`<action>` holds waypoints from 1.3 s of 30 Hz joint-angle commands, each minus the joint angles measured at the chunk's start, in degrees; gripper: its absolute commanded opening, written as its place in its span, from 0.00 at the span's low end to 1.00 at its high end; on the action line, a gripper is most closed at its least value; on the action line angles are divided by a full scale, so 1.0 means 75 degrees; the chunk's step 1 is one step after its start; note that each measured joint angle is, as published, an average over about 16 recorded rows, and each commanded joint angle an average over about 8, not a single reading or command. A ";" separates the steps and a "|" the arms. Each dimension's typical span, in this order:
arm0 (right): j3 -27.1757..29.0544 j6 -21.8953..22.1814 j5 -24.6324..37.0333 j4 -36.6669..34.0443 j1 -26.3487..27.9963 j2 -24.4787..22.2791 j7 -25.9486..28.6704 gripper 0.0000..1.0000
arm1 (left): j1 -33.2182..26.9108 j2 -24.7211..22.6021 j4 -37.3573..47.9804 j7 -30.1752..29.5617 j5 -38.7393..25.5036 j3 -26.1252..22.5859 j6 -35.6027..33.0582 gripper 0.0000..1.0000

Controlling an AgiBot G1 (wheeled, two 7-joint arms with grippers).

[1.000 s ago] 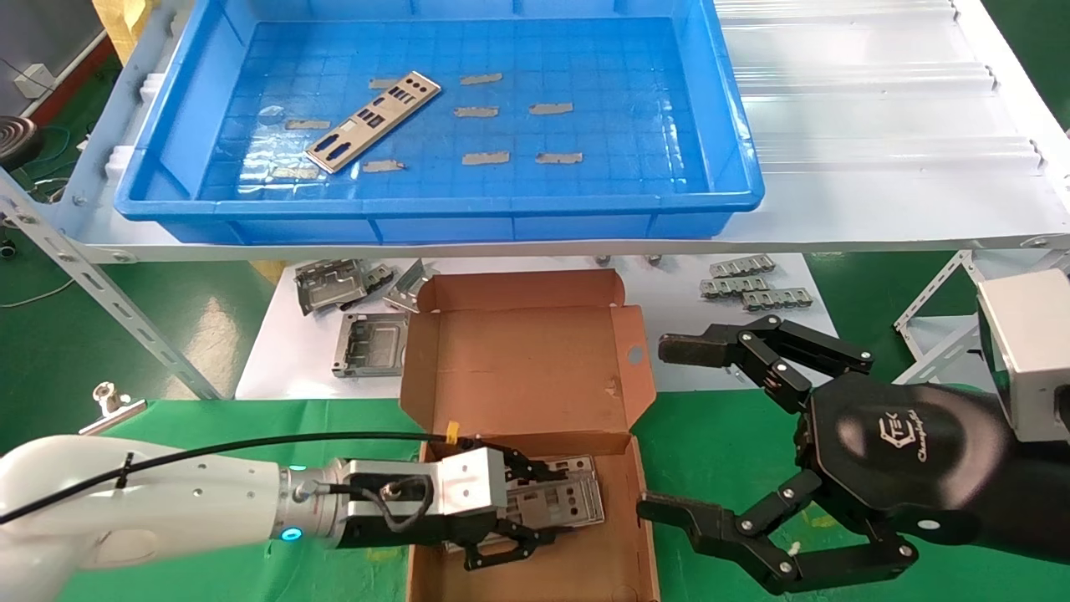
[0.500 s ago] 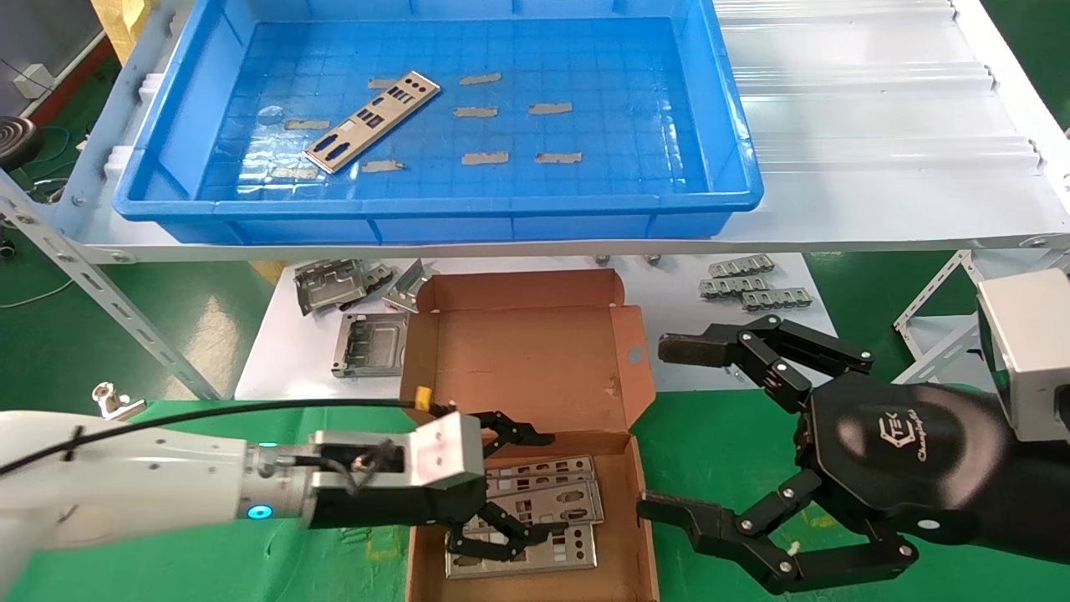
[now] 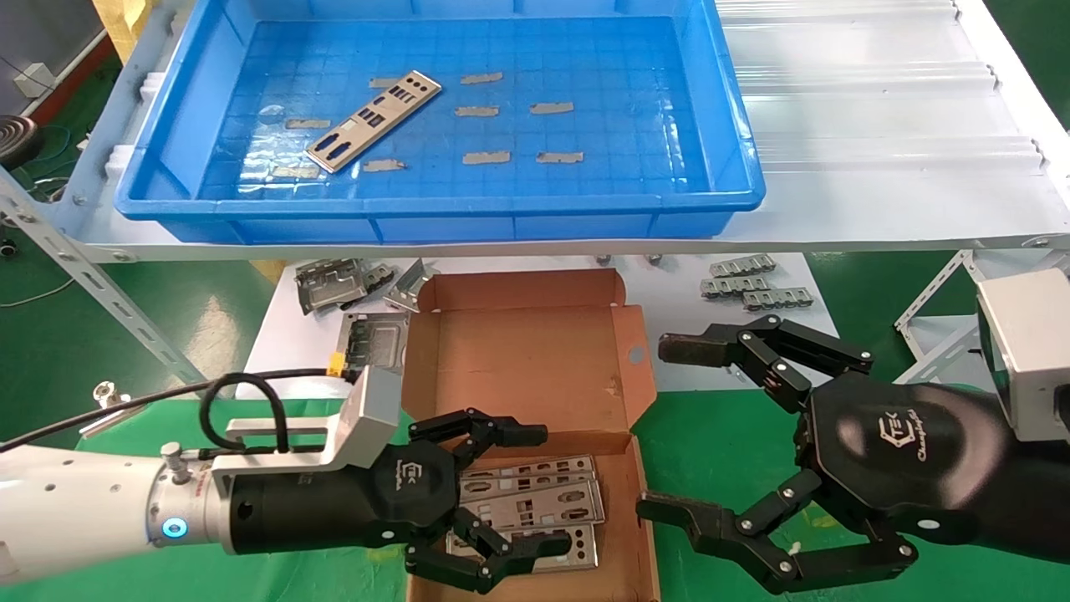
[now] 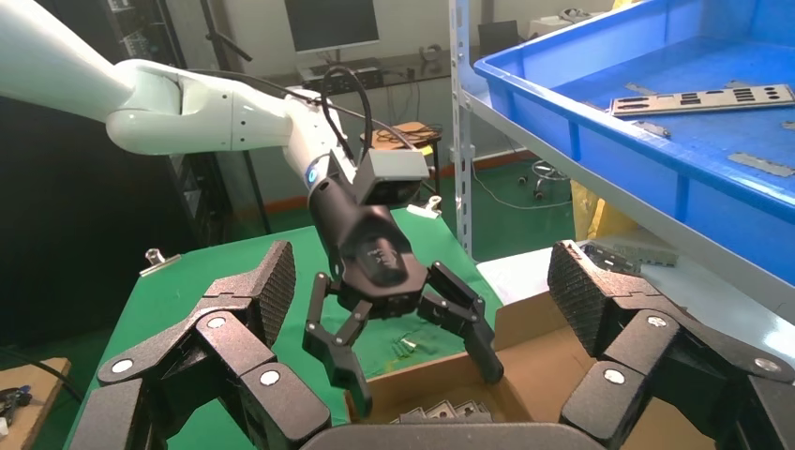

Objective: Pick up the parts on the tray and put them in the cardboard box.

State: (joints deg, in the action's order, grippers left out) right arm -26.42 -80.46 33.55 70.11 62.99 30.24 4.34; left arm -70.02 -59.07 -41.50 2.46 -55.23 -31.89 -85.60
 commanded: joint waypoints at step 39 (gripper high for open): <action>0.0000 -0.0002 0.0000 0.0000 0.0000 0.0000 0.0000 1.00 | 0.0599 0.1707 -0.2292 -0.0921 0.0929 0.1122 0.0016 1.00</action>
State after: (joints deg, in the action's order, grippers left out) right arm -26.42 -80.47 33.55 70.10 62.98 30.24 4.34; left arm -65.53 -46.27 -58.69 -4.45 -48.27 -23.48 -85.48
